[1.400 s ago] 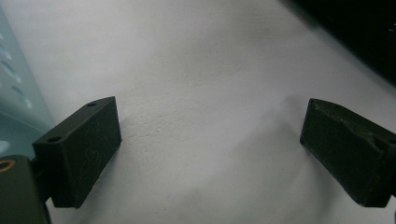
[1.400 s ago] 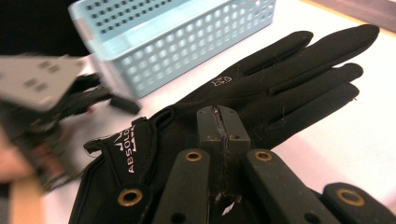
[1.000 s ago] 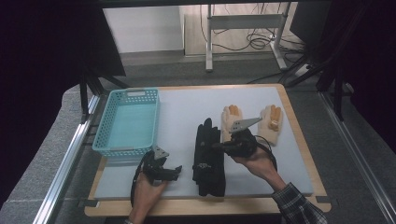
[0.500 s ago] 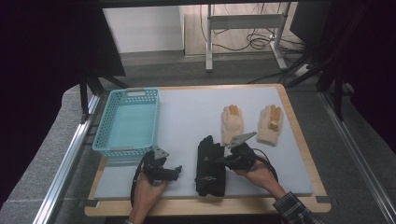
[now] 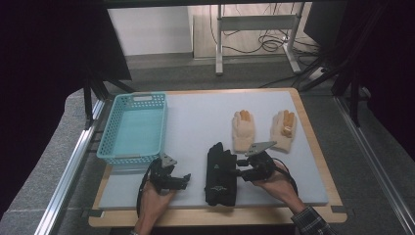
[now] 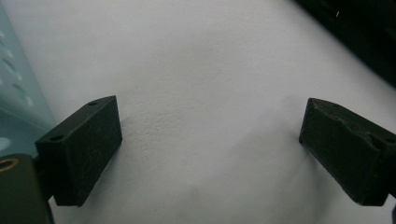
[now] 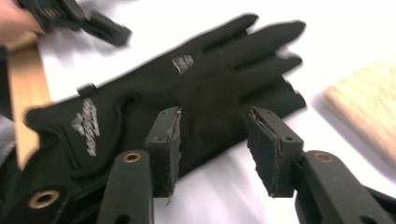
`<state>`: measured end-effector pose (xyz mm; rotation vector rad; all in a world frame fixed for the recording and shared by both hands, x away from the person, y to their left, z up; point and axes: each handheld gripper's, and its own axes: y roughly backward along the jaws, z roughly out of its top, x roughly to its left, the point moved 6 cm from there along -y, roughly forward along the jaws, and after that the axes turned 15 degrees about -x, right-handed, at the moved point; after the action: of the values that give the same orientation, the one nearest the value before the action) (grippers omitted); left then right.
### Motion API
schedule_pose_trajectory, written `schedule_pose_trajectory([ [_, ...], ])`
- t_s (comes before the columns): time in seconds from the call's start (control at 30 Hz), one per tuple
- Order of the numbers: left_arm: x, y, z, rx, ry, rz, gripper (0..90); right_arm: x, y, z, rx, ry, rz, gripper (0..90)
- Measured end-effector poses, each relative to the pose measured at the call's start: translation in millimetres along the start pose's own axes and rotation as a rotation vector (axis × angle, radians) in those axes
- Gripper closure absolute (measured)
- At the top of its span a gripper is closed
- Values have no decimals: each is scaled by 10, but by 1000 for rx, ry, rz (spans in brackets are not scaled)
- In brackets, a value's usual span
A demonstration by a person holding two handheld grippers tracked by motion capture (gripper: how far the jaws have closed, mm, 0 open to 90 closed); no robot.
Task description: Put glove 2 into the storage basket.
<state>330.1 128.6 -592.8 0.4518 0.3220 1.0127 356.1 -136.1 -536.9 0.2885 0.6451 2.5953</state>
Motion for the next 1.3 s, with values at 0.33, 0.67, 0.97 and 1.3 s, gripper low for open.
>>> schedule_pose_trajectory([
  [0.33, 16, 123, -75, 3, -7, -8, 55, 64, 171, -248, -5, -4, -28, 530],
  [0.67, 159, 236, -133, 24, -22, -28, 59, 320, 58, -413, 34, 72, 21, 861],
  [0.97, 227, 267, -163, 10, -41, -56, 57, 455, -139, -372, 29, 73, 41, 859],
  [1.3, 235, 262, -166, 3, -41, -62, 48, 518, -440, -240, 7, 52, 17, 843],
])
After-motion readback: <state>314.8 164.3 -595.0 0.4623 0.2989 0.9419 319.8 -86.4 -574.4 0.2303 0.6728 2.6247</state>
